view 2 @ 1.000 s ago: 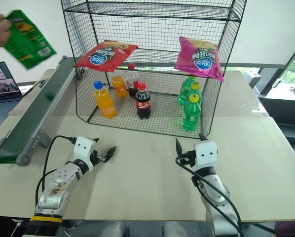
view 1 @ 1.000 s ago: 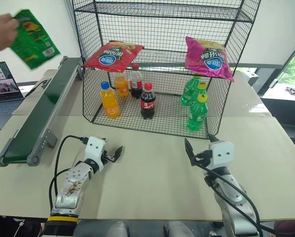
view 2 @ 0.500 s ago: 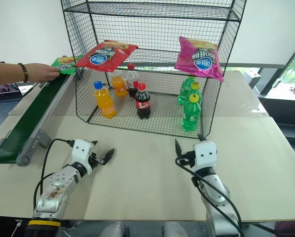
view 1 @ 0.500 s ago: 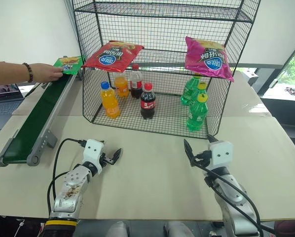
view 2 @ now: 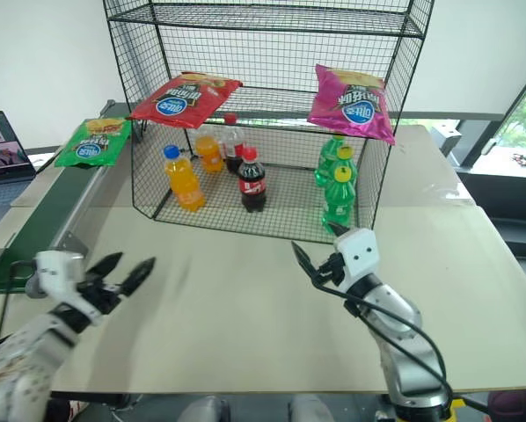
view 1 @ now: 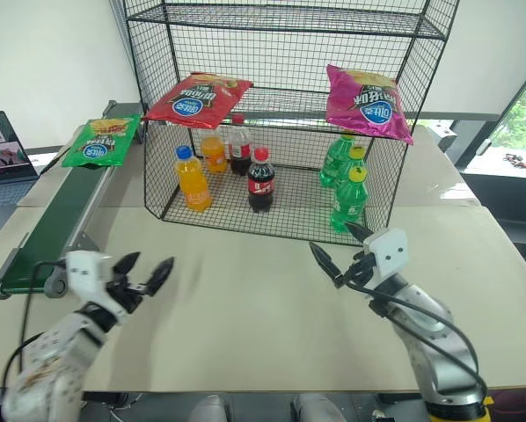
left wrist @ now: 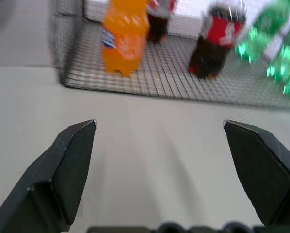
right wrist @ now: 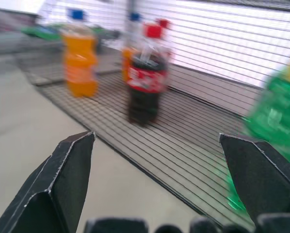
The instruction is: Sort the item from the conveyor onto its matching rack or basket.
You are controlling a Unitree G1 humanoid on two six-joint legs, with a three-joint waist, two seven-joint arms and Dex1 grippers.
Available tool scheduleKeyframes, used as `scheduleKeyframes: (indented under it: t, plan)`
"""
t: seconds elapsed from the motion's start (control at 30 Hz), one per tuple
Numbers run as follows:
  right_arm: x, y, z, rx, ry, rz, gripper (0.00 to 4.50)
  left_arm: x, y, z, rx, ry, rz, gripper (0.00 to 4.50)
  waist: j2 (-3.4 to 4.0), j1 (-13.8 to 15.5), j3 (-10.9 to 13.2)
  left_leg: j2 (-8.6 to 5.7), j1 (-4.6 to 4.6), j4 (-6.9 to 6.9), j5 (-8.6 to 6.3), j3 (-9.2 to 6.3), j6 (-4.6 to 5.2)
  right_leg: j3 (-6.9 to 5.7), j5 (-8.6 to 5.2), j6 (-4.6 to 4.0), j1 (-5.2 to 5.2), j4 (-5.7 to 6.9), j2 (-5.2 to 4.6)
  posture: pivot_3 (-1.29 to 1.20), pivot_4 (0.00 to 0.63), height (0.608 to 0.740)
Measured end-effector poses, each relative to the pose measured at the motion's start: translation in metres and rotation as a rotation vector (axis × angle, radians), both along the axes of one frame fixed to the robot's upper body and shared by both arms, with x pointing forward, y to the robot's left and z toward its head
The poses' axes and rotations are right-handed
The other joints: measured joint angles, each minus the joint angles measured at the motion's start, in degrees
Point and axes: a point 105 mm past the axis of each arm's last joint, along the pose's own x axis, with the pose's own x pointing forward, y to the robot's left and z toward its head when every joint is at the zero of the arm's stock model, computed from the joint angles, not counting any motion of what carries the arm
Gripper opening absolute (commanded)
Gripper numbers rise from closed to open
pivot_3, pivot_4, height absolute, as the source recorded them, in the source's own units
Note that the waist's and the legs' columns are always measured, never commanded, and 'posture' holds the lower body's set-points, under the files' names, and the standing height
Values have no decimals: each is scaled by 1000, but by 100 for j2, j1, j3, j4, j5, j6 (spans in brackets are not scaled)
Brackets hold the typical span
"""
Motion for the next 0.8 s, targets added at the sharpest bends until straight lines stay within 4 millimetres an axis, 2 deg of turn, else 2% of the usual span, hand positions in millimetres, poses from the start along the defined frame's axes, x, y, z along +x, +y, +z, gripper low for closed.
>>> scheduleKeyframes:
  t: [0.17, 0.37, 0.43, 0.5, 0.6, 0.8]
  plan:
    - [-16, 38, 27, 31, 25, 392, 4500, -45, 47, 18, -336, -10, 216, 4466, -18, -28, 13, 0, 3, 8, -2, -35, 4, -33, -5, -2, 11, 0, -1, 0, 150, 738]
    - [-30, 73, 54, 50, 10, 711, 4500, -78, 75, 27, -608, -77, 402, 4466, -26, 0, 19, -3, 10, 15, -3, -61, 3, -66, -15, -22, 9, -4, -6, 0, 150, 738]
    - [-32, 83, 56, 46, 15, 796, 4500, -88, 88, 17, -718, -105, 475, 4466, -14, 7, 17, -5, 10, 15, -2, -61, 3, -67, -18, -28, 7, -5, -5, 0, 150, 738]
    - [-33, 89, 56, 51, 28, 869, 4500, -98, 101, -6, -805, -89, 563, 4466, -12, 18, 16, -5, 8, 13, -2, -65, 3, -72, -22, -35, 4, -5, -4, 0, 150, 738]
    - [-33, 93, 56, 40, 35, 933, 4500, -104, 108, -19, -863, -84, 603, 4466, -24, 50, 22, -5, 2, 13, -2, -86, 2, -95, -26, -42, 3, -5, -3, 0, 150, 738]
    - [-31, 101, 72, 41, -67, 1012, 4500, -97, 125, -18, -936, -137, 585, 4466, -17, 40, 25, -4, 3, 13, -2, -95, 1, -109, -27, -45, 4, -2, -4, 0, 150, 738]
